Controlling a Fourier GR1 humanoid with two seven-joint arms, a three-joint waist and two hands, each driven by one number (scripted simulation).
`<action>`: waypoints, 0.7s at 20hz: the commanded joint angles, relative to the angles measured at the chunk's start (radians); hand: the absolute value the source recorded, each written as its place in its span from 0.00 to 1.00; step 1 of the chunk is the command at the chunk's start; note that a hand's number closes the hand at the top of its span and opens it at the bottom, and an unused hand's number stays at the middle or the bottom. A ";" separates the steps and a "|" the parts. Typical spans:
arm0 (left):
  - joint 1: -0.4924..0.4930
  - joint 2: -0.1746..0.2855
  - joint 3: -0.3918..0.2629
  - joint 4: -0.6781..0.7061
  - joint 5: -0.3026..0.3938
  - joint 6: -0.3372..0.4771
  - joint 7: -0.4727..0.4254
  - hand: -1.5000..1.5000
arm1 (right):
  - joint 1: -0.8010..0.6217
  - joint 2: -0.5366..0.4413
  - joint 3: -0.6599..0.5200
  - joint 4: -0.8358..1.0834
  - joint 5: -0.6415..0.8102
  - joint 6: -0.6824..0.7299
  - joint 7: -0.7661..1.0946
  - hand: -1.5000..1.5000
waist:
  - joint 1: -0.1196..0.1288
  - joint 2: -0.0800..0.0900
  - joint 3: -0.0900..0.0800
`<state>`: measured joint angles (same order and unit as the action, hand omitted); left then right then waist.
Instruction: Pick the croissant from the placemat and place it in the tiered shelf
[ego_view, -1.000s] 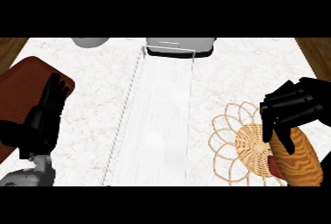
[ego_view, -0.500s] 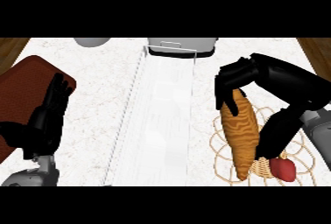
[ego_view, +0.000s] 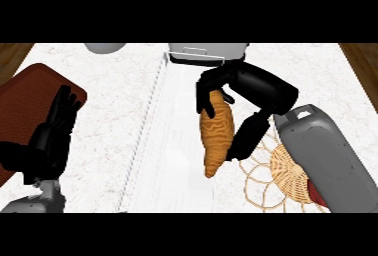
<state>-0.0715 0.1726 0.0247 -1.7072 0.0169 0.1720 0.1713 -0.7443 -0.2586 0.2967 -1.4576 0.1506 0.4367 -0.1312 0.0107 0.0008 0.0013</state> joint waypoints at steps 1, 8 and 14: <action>0.022 0.041 0.042 -0.080 0.027 -0.033 0.044 0.50 | 0.011 0.097 0.029 0.071 0.088 -0.059 -0.048 1.00 | 0.001 -0.001 -0.001; 0.010 -0.027 0.023 0.055 -0.014 -0.023 -0.067 0.50 | -0.044 0.192 0.002 0.163 0.184 -0.072 -0.058 1.00 | -0.004 0.000 -0.002; -0.020 -0.017 0.009 0.013 -0.027 -0.018 0.018 0.50 | -0.154 0.257 0.067 0.406 0.110 -0.144 -0.039 0.00 | 0.011 0.003 -0.001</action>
<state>-0.0834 0.1545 0.0355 -1.6884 -0.0037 0.1564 0.1667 -0.8241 -0.0314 0.3249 -1.1960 0.2630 0.3300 -0.1535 0.0136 0.0018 0.0006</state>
